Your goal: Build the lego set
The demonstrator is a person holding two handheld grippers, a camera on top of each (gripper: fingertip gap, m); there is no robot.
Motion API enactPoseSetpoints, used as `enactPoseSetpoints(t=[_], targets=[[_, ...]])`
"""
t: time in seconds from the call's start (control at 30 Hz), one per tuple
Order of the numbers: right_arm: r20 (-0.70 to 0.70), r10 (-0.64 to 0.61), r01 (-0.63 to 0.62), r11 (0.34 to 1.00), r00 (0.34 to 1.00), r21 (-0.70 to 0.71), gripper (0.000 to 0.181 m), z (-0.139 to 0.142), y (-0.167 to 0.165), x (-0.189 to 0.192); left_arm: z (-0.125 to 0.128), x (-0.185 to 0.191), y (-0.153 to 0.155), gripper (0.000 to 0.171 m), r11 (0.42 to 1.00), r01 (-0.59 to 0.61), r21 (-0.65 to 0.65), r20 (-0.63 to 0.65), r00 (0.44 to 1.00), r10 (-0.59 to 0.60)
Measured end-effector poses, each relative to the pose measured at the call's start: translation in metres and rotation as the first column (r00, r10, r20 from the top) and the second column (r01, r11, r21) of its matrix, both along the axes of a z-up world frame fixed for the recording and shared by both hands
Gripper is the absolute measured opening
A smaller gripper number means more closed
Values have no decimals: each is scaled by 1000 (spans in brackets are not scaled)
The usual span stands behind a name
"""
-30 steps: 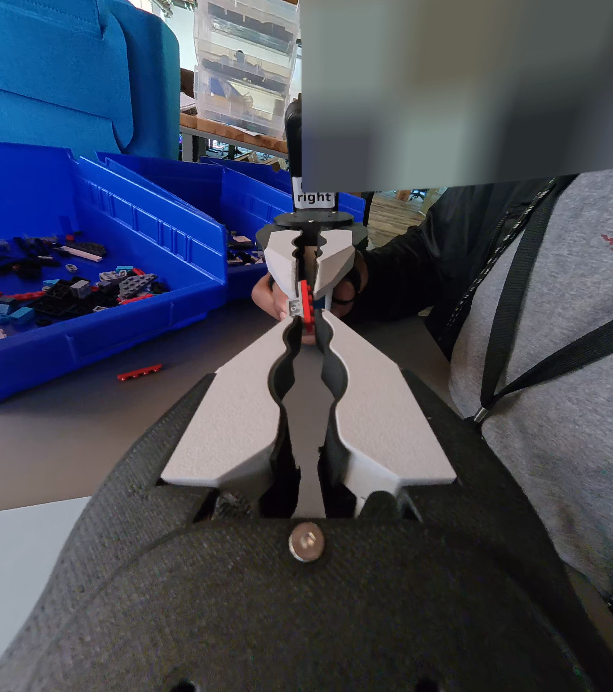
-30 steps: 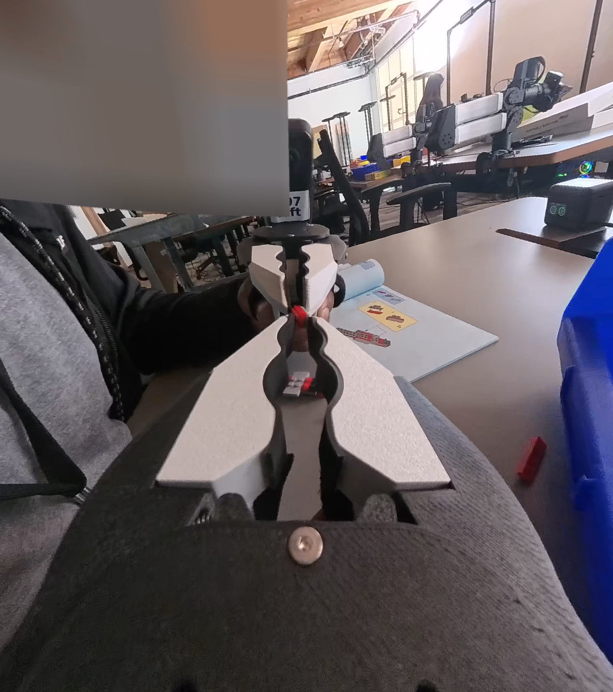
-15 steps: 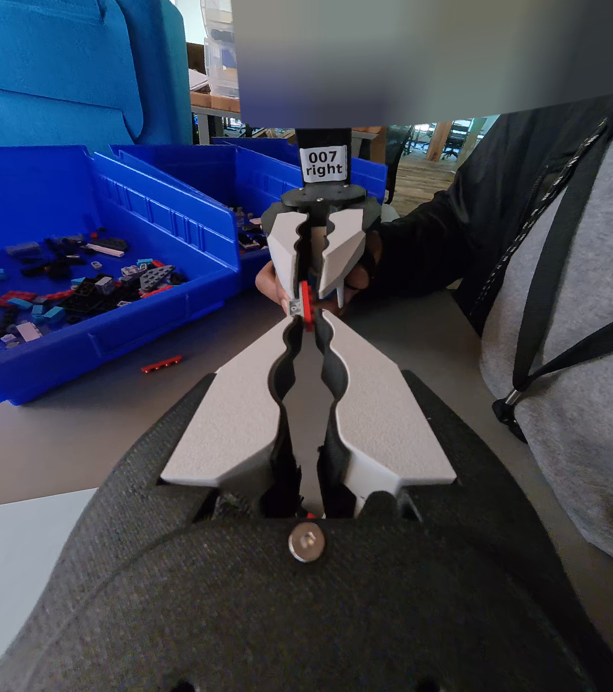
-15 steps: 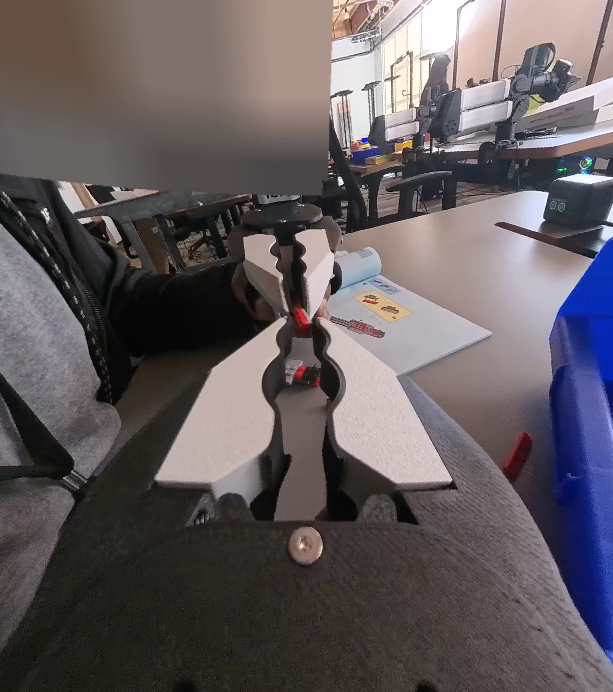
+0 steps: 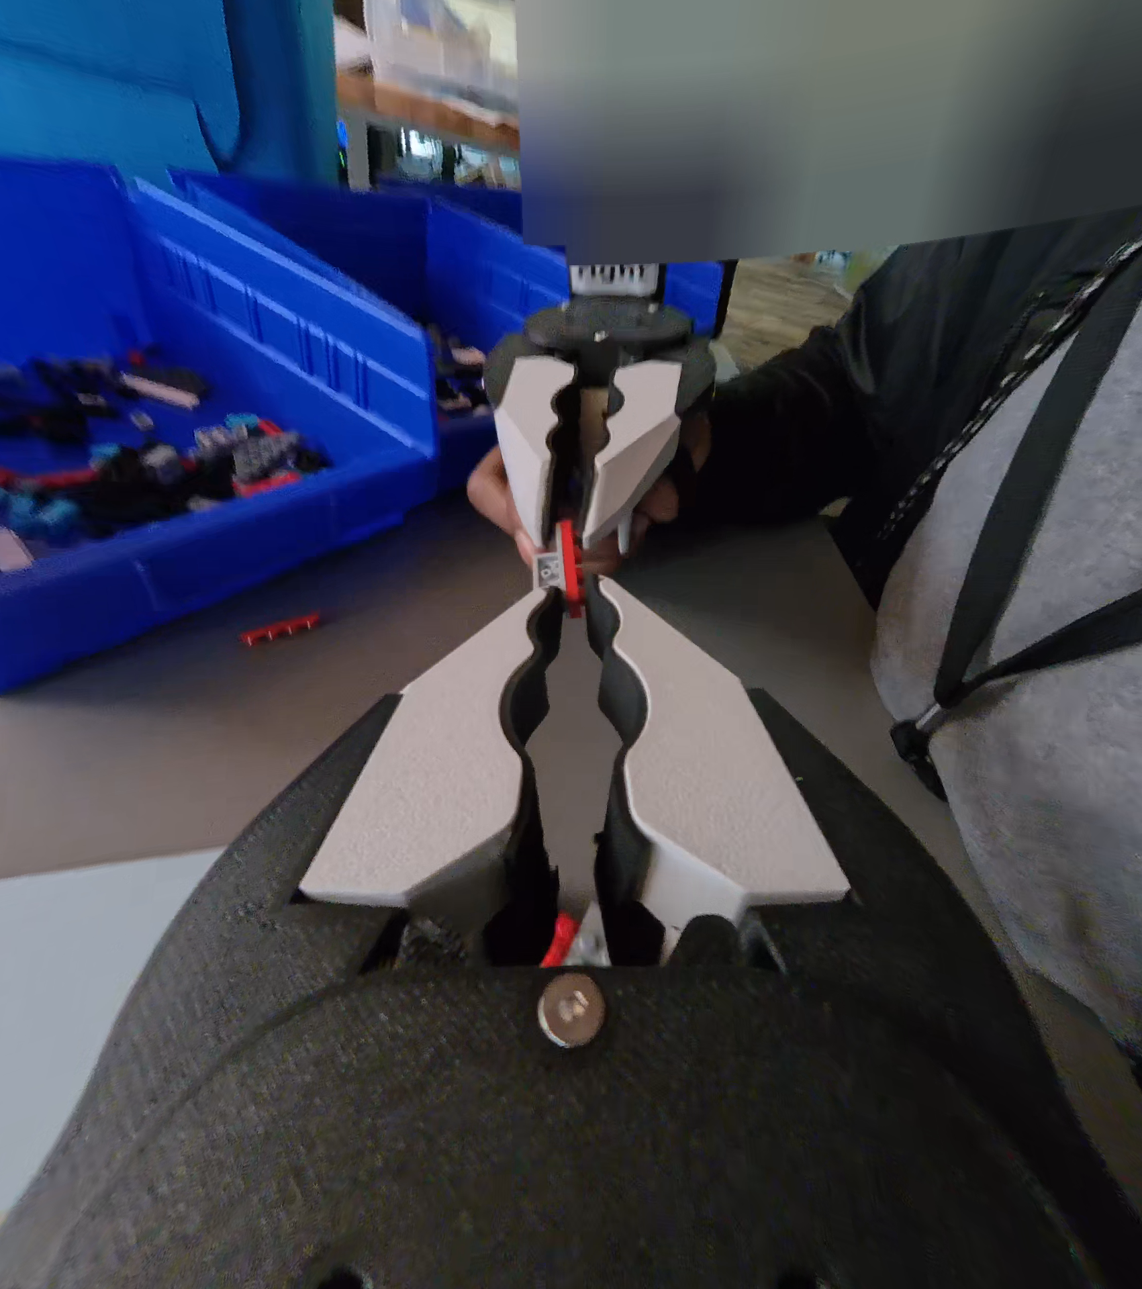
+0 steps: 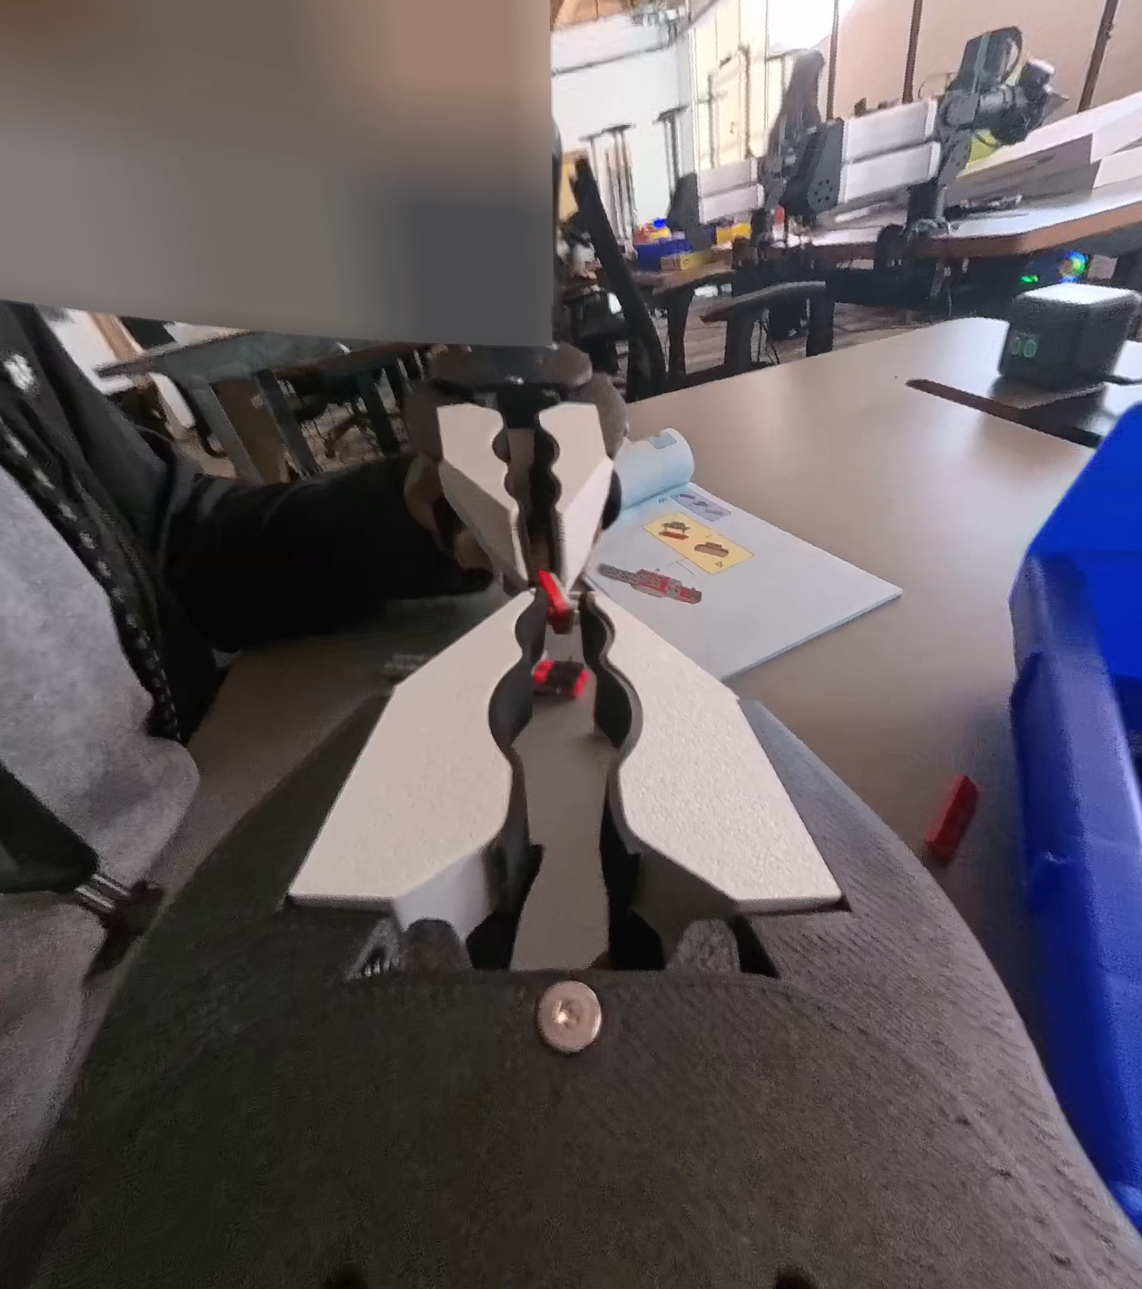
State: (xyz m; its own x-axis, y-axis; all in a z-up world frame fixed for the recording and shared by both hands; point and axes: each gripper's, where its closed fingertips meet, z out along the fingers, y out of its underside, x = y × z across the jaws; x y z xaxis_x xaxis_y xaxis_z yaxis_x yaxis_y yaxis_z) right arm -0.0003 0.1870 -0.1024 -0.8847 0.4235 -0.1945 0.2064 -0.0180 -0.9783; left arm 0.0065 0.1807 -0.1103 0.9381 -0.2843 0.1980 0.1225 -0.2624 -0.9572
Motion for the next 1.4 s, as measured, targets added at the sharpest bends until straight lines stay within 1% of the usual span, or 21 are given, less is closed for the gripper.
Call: enactPoseSetpoints(t=[0.07,0.13,0.23,0.33,0.4,0.47,0.5,0.57,0.6,0.63,0.7,0.77,0.83,0.9,0.97,1.07,1.17,1.27,1.33,1.4], targets=[[3,-20,20,999,1000,36,20,-5,2,-4,-12,-2,-8,6,996,13,-85,2,1000,-13],[13,-38,37,997,999,66,26,-9,5,-8,-29,-1,-15,6,982,19,-186,-33,999,-25],[29,-69,66,991,997,113,31,-17,8,-13,-64,-1,-22,6,925,-2,-380,-130,990,-51],[42,-79,71,983,996,170,32,-26,7,-13,-83,4,-26,6,880,-6,-476,-174,981,-87],[46,-90,79,977,995,199,32,-28,7,-14,-87,7,-28,18,866,6,-500,-177,978,-109],[56,-101,87,974,993,209,32,-29,8,-15,-82,6,-28,26,877,-1,-480,-180,979,-97],[63,-107,91,973,992,214,32,-29,8,-15,-75,1,-27,27,893,-20,-450,-175,982,-66],[73,-122,103,968,990,228,32,-33,9,-18,-56,-16,-23,30,928,-92,-362,-151,988,39],[73,-129,109,966,989,236,32,-34,10,-19,-45,-29,-22,30,939,-152,-310,-129,985,117],[71,-137,115,962,988,246,30,-36,10,-20,-35,-44,-22,30,940,-220,-259,-88,975,204],[73,-143,121,961,987,248,28,-37,9,-21,-12,-65,-25,32,942,-300,-152,55,949,311],[69,-155,135,962,986,236,25,-33,9,-23,12,-76,-31,33,940,-339,-31,225,914,337],[49,-188,170,953,981,250,24,-32,11,-27,26,-80,-36,32,935,-351,42,349,883,316],[24,-244,226,927,970,299,23,-36,17,-34,23,-81,-37,32,933,-360,26,382,866,324],[2,-325,302,883,946,360,26,-44,28,-43,16,-78,-33,33,935,-354,-10,341,878,336],[-13,-465,420,787,885,453,28,-60,49,-55,9,-72,-25,32,929,-366,-52,267,891,366],[-21,-560,486,700,828,523,30,-73,64,-62,5,-67,-20,31,929,-364,-70,240,898,370],[-36,-610,516,637,792,572,29,-79,71,-69,-3,-63,-16,30,926,-361,-107,218,901,376],[-25,-624,507,612,781,607,27,-86,73,-74,-16,-56,-16,30,930,-319,-183,190,917,351],[-15,-621,484,595,784,642,22,-92,72,-78,-34,-51,-18,29,912,-293,-286,133,931,341]])
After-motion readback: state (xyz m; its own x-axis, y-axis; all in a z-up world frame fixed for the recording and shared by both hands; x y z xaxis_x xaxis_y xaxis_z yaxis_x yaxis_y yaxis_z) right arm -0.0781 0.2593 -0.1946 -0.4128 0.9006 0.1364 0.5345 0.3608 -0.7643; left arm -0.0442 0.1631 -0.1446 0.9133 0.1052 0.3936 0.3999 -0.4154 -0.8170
